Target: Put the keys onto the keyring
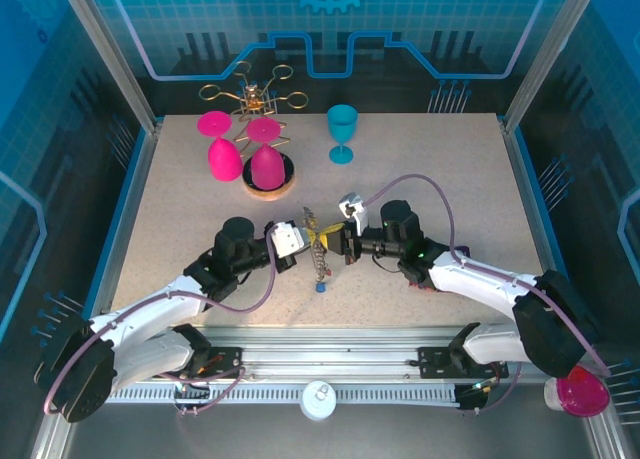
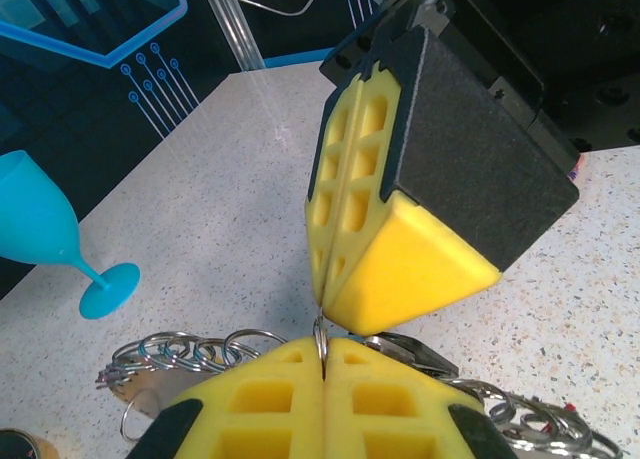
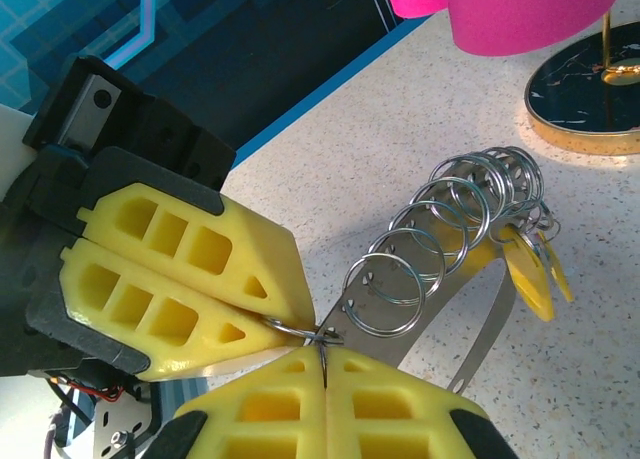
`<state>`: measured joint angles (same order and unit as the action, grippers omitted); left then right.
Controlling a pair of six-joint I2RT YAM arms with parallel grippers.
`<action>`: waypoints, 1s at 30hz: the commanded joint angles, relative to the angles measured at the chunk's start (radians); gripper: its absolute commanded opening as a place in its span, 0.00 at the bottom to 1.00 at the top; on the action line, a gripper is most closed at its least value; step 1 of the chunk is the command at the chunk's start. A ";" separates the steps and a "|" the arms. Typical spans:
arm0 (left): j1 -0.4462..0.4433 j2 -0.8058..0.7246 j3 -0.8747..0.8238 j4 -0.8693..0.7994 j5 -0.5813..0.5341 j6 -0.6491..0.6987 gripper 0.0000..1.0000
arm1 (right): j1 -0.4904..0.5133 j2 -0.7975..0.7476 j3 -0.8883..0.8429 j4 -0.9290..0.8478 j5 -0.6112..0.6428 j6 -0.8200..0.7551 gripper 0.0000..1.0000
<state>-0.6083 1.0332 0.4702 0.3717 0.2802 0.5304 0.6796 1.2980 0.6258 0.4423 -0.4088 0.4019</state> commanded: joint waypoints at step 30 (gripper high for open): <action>-0.017 0.018 0.018 0.069 -0.075 -0.184 0.00 | -0.015 -0.077 -0.062 0.021 0.028 -0.031 0.00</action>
<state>-0.6186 1.0470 0.4702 0.3943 0.2493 0.4484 0.6666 1.2594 0.5797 0.4568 -0.3534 0.4061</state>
